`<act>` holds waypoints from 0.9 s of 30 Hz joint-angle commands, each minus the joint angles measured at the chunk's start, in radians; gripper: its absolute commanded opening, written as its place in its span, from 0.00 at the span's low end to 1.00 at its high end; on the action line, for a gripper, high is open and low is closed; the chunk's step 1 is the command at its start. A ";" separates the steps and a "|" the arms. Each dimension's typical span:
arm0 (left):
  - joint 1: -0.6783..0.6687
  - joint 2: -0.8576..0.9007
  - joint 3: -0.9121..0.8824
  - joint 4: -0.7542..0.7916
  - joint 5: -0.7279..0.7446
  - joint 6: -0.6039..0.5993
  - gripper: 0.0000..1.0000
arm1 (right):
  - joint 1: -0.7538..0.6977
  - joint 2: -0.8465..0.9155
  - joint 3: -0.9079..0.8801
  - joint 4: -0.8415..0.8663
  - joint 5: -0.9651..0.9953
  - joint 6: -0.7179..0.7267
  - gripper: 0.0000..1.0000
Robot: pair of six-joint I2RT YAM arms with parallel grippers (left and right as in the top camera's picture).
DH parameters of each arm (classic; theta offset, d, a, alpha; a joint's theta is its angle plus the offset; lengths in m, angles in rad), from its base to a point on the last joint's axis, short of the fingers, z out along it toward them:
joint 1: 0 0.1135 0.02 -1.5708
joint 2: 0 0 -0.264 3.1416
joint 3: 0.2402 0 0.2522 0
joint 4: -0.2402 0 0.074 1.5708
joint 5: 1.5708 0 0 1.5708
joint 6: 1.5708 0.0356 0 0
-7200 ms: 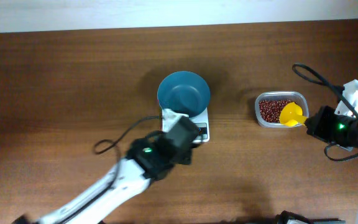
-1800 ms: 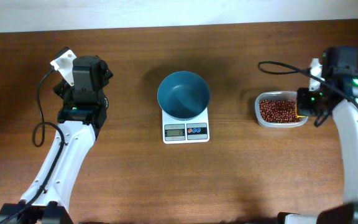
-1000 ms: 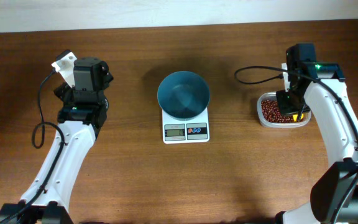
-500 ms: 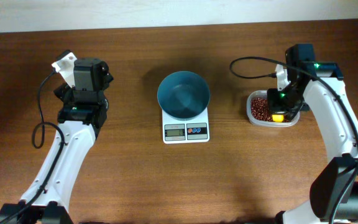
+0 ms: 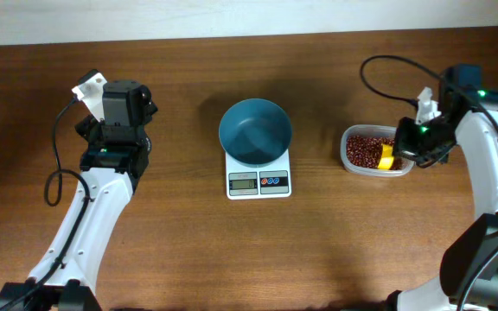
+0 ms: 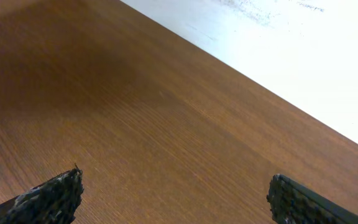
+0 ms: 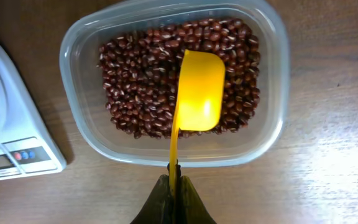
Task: Scoop item into bowl and weigh 50g on scale
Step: 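Drag the yellow scoop through the beans with the right gripper to fill it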
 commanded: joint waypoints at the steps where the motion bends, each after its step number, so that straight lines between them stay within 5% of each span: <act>1: 0.003 0.013 0.012 -0.002 0.003 -0.013 0.99 | -0.029 0.006 0.008 -0.015 -0.084 0.009 0.04; 27: 0.003 0.013 0.012 -0.002 0.003 -0.013 0.99 | -0.074 0.045 -0.010 0.048 -0.259 -0.004 0.04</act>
